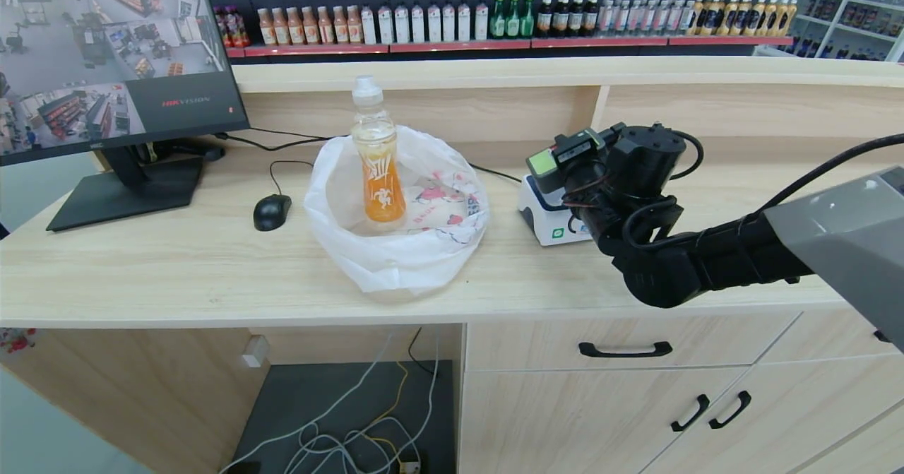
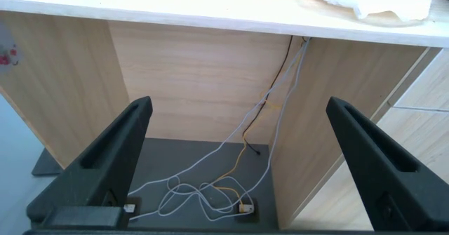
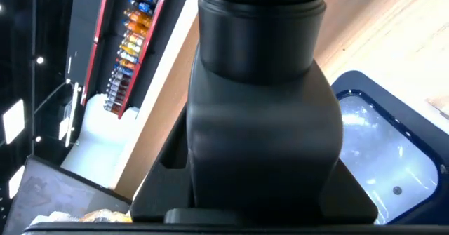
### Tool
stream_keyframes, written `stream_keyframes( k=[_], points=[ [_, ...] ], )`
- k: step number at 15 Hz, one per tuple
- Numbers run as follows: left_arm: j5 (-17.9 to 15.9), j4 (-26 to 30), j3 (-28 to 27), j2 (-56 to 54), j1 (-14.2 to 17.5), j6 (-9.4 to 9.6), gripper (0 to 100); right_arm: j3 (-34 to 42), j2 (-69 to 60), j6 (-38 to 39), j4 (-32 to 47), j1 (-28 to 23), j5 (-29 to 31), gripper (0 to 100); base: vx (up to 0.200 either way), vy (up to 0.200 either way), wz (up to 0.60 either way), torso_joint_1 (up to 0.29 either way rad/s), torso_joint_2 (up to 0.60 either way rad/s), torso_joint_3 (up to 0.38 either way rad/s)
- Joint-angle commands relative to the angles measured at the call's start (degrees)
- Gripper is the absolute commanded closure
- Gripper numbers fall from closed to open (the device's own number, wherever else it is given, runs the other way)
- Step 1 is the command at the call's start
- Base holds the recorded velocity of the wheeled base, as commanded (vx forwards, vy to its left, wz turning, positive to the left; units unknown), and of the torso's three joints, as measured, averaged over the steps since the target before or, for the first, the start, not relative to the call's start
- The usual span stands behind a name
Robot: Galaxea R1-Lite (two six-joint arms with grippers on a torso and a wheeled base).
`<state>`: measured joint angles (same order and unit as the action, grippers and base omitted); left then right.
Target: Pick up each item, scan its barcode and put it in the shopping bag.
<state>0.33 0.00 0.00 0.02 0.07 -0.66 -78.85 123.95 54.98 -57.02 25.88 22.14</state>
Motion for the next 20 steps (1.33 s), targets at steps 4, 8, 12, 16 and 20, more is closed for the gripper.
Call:
stream_keyframes(
  k=[4, 8, 12, 16, 20],
  points=[
    [0.0, 0.0, 0.0, 0.0, 0.0, -0.04, 0, 0.5, 0.5, 0.1, 0.0, -0.7, 0.0, 100, 0.0, 0.0, 0.0, 0.0, 0.0, 0.0],
    [0.0, 0.0, 0.0, 0.0, 0.0, -0.04, 0, 1.4, 0.6, 0.4, -0.4, -0.7, 0.9, 100, 0.0, 0.0, 0.0, 0.0, 0.0, 0.0],
    [0.0, 0.0, 0.0, 0.0, 0.0, -0.04, 0, 1.5, 0.4, 1.5, -0.4, -0.8, 1.9, 100, 0.0, 0.0, 0.0, 0.0, 0.0, 0.0],
    [0.0, 0.0, 0.0, 0.0, 0.0, -0.04, 0, 1.5, 0.1, 1.4, -0.6, -0.7, 1.9, 100, 0.0, 0.0, 0.0, 0.0, 0.0, 0.0],
    [0.0, 0.0, 0.0, 0.0, 0.0, -0.04, 0, 1.7, -1.2, 0.7, -0.6, -0.7, 2.2, 100, 0.0, 0.0, 0.0, 0.0, 0.0, 0.0]
  ],
)
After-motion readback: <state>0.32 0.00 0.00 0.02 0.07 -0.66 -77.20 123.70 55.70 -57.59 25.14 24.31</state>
